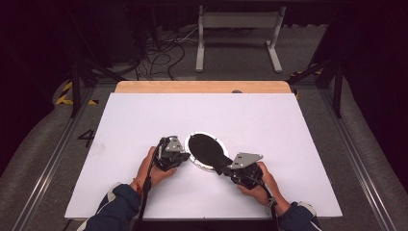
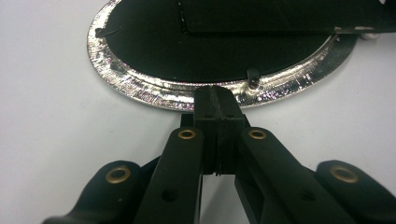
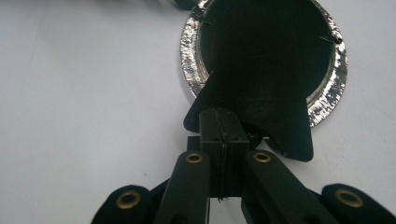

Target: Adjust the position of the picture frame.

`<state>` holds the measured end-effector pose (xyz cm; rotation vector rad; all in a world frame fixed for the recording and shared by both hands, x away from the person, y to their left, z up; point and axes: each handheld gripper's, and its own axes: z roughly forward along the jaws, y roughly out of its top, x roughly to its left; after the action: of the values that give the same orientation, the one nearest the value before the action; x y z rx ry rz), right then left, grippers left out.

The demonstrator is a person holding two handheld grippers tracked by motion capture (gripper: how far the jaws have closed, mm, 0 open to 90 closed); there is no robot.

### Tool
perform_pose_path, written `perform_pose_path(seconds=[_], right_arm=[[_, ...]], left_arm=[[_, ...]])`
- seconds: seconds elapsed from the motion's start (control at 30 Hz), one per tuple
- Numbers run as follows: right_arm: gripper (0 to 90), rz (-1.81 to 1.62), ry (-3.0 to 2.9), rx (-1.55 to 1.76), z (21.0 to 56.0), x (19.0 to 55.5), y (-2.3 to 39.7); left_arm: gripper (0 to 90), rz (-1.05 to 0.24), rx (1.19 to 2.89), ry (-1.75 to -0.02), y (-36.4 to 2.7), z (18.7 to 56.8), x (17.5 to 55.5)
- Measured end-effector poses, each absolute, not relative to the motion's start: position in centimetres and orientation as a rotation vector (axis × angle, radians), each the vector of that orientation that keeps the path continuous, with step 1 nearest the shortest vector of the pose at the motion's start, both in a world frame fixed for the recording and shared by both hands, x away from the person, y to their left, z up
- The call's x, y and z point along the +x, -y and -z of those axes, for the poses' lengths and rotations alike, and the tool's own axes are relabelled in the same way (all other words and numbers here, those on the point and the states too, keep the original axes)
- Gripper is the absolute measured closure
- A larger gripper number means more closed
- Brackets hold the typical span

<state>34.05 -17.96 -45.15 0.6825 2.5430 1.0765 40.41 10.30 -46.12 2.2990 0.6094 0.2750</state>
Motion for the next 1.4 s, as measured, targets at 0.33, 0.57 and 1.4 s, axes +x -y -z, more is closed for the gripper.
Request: perform_pose_path(seconds=[0.33, 0.57, 1.4], right_arm=[[90.0, -1.119, -2.396, 0.647, 43.3, 33.9, 19.8], [90.0, -1.047, -2.356, 0.816, 44.7, 36.3, 22.3], [90.0, -1.054, -2.494, 0.783, 45.4, 36.4, 21.5]], left_arm=[[89.4, -0.159, 2.283, -0.538, -10.3, 45.9, 38.4], [87.4, -0.18, 2.297, -0.501, -8.9, 46.3, 37.7], [89.3, -0.232, 2.277, -0.518, -8.6, 46.5, 38.9]])
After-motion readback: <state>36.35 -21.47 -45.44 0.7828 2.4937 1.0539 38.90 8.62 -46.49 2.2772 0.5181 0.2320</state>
